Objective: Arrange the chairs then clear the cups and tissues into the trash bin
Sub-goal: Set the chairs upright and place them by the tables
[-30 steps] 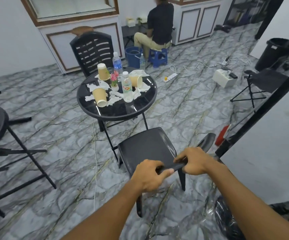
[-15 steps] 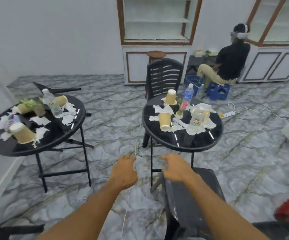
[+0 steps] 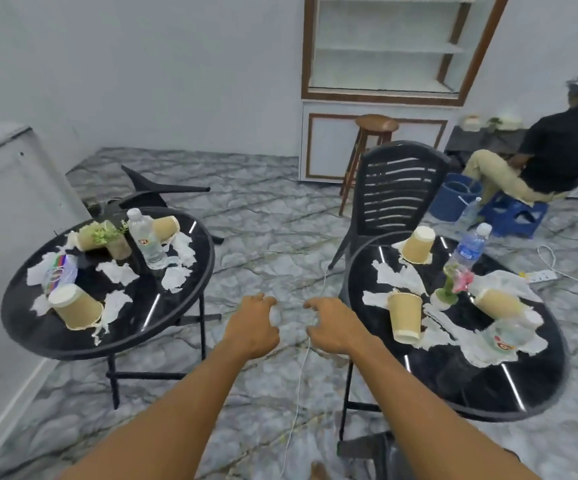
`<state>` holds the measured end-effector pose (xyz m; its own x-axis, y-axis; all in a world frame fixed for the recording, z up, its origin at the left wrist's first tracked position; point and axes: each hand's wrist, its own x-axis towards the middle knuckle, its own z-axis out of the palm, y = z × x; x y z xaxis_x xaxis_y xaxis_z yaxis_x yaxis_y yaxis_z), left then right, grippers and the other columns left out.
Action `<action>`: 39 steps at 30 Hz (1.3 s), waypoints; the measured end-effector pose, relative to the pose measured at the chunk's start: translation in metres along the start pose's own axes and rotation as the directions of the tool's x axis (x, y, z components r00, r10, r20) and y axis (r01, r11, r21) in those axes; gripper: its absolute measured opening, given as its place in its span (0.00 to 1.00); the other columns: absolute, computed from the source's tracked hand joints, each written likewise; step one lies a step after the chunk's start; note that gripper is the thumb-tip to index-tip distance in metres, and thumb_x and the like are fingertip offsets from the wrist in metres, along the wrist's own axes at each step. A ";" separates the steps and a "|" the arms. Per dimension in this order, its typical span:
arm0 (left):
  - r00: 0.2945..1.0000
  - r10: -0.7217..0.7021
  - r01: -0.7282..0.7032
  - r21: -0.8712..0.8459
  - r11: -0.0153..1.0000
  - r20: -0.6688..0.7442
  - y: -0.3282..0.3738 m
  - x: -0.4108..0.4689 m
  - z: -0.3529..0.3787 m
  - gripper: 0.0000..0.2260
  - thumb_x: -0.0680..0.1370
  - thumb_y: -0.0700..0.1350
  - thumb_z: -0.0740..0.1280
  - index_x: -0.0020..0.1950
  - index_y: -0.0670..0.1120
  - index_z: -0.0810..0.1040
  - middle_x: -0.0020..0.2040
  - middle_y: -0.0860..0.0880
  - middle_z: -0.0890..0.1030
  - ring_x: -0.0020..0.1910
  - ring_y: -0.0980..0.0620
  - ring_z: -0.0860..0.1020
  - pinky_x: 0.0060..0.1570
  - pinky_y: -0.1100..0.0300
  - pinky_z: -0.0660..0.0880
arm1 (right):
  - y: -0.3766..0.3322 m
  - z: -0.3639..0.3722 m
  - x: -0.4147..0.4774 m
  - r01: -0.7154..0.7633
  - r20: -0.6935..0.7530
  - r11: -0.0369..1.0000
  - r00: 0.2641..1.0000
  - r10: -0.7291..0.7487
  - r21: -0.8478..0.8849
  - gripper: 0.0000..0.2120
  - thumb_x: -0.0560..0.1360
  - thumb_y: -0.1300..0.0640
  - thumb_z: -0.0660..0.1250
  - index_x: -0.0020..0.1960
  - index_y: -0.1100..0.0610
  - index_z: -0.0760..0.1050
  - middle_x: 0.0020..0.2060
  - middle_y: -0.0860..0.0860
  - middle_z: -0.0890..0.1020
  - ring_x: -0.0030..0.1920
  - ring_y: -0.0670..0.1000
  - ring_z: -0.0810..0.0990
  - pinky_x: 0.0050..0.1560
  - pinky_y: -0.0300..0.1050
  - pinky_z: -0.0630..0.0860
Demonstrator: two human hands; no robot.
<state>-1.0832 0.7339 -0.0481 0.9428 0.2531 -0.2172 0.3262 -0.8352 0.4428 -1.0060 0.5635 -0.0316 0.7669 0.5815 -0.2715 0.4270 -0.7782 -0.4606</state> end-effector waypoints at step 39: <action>0.912 -0.372 0.330 -0.232 0.915 -0.171 -0.228 0.821 -0.279 0.24 0.76 0.47 0.67 0.72 0.48 0.69 0.71 0.50 0.70 0.70 0.47 0.67 0.62 0.51 0.72 | -0.089 -0.235 0.934 0.277 0.246 0.952 0.939 -0.240 -0.127 0.26 0.76 0.54 0.66 0.73 0.52 0.67 0.71 0.52 0.70 0.70 0.53 0.69 0.68 0.47 0.68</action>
<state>-0.3642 1.2686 -0.0843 0.7505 0.6253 -0.2140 0.6255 -0.5675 0.5354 -0.2149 1.1199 -0.0459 0.4997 0.7914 -0.3521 0.6801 -0.6102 -0.4063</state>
